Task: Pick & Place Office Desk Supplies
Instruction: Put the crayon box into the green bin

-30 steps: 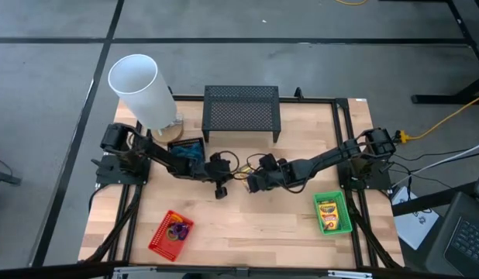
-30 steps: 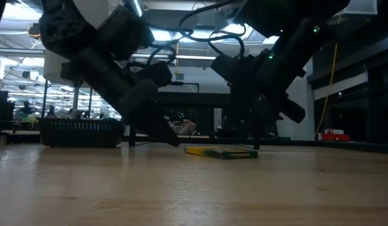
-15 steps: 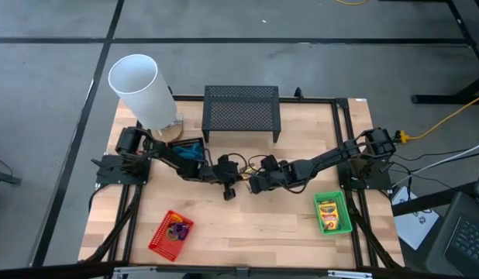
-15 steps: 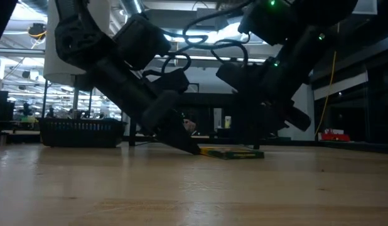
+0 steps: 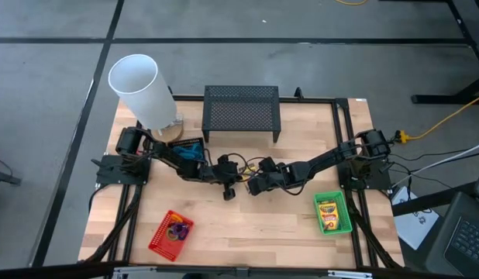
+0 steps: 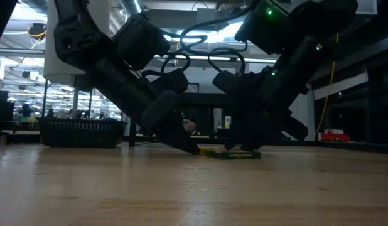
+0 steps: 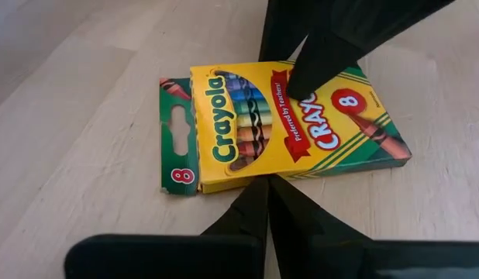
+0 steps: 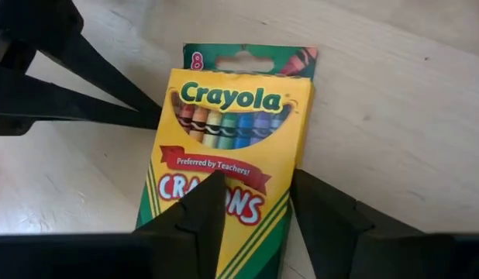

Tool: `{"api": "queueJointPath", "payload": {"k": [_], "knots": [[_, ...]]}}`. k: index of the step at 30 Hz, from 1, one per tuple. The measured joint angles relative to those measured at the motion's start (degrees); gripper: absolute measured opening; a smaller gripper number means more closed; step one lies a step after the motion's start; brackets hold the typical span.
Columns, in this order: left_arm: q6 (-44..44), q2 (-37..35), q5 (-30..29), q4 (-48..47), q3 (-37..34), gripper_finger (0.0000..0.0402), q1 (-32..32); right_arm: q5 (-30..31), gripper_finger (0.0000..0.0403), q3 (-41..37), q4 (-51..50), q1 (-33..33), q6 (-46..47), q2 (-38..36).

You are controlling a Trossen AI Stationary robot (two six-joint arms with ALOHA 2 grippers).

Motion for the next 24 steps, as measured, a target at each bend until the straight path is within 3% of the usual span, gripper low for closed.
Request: {"api": "queueJointPath", "payload": {"k": [8, 24], "knots": [[0.0, 0.1, 0.0, -1.1, -0.1, 0.001, 0.0, -0.3, 0.0018, 0.0, 0.3, -0.1, -1.0, 0.0], [0.9, -0.4, -0.4, -0.8, 0.1, 0.0012, 0.0, -0.1, 0.0, -0.1, -3.5, 0.9, -2.2, -3.9]]}}
